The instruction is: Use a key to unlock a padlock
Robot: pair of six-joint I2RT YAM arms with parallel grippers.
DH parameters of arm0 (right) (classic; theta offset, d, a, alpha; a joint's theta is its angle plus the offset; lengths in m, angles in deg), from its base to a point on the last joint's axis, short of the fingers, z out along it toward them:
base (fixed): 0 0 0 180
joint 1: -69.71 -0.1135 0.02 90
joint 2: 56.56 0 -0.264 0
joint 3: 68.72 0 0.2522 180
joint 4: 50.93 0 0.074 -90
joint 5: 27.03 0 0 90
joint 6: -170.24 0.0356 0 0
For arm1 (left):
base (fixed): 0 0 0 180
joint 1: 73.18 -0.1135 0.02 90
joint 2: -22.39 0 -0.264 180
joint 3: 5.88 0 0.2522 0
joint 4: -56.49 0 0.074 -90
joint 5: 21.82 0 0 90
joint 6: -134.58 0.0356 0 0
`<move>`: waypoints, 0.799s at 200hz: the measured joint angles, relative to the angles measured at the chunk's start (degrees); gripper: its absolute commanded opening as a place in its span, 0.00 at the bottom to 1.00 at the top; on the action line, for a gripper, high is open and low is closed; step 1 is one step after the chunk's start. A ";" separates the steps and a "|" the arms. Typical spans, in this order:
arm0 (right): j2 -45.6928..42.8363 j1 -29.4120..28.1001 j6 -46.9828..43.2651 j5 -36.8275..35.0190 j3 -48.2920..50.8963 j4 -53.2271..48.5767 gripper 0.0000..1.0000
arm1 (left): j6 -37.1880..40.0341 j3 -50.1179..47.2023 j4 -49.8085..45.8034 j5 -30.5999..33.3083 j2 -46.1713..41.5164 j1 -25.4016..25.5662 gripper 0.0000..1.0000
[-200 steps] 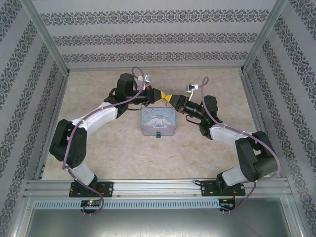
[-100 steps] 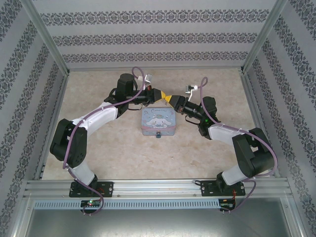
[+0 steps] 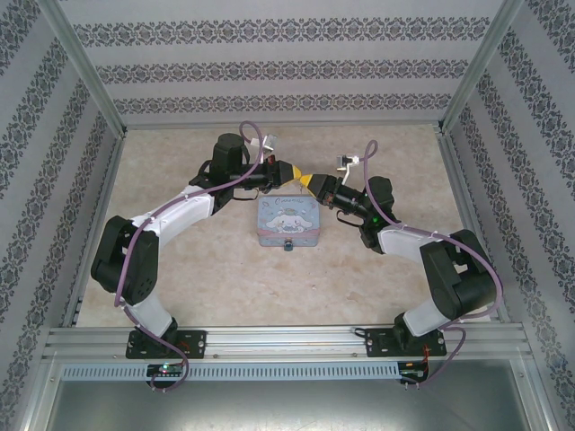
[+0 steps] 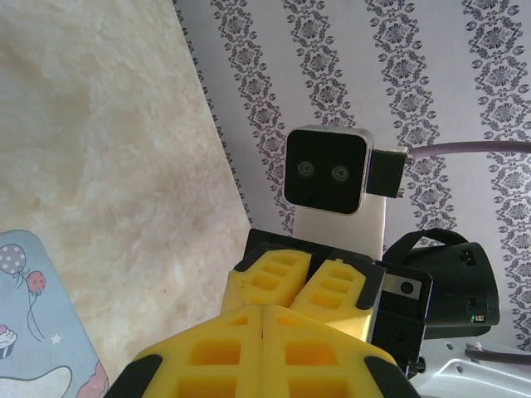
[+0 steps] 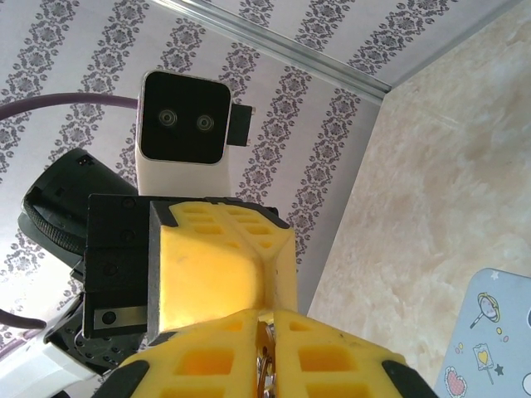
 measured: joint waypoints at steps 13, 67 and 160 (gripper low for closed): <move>0.13 0.00 0.39 0.13 0.00 0.39 0.08 | 0.00 0.00 0.02 -0.02 0.00 -0.04 0.00; 0.68 0.02 1.01 0.35 0.00 1.36 0.00 | 0.00 0.00 0.11 -0.02 0.00 -0.04 0.00; 0.72 0.02 1.49 -0.76 2.47 2.05 0.00 | -1.90 -3.34 -0.11 4.74 -1.77 -1.60 0.83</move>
